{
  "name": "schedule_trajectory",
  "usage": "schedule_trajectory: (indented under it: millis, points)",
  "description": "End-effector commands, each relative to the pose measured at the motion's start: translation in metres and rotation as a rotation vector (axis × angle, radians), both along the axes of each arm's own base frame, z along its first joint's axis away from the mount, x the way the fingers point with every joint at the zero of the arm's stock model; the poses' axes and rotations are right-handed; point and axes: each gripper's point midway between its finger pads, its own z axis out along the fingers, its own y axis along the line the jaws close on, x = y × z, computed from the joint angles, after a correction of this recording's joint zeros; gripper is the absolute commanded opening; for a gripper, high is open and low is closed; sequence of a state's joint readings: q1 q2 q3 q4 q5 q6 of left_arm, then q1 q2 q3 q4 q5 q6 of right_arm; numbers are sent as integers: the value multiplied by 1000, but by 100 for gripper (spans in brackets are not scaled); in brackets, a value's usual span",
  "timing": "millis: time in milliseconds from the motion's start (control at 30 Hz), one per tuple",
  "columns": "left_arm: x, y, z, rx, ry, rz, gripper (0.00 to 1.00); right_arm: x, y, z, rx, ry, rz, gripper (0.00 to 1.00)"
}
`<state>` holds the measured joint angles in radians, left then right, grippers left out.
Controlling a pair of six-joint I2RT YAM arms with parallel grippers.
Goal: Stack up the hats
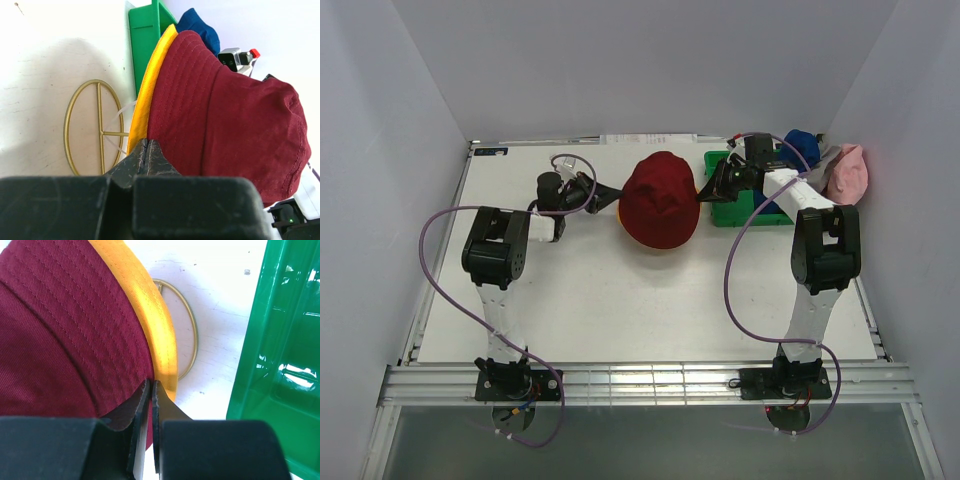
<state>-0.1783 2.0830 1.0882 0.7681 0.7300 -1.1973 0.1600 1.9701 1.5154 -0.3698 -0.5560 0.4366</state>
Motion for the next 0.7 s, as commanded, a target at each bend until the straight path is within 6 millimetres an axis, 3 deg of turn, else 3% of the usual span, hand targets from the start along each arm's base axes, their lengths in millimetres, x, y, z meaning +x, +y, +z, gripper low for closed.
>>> schedule_trajectory:
  millis: [0, 200, 500, 533, 667]
  points:
    - [-3, 18, -23, 74, 55, 63, 0, -1, -6, -17, -52, 8, 0, 8]
    - [-4, 19, -25, 80, 56, 55, 0, -1, -6, -22, -58, 15, -1, 8]
    - [5, 19, -5, 88, 22, 17, 1, 7, -4, 2, -45, -27, 1, 8]
    - [5, 19, -4, 90, 24, 15, 13, 6, -3, 5, -40, -29, 3, 8]
    - [9, 20, 22, 94, -30, 9, 41, 9, -3, 26, -30, -62, 1, 18]
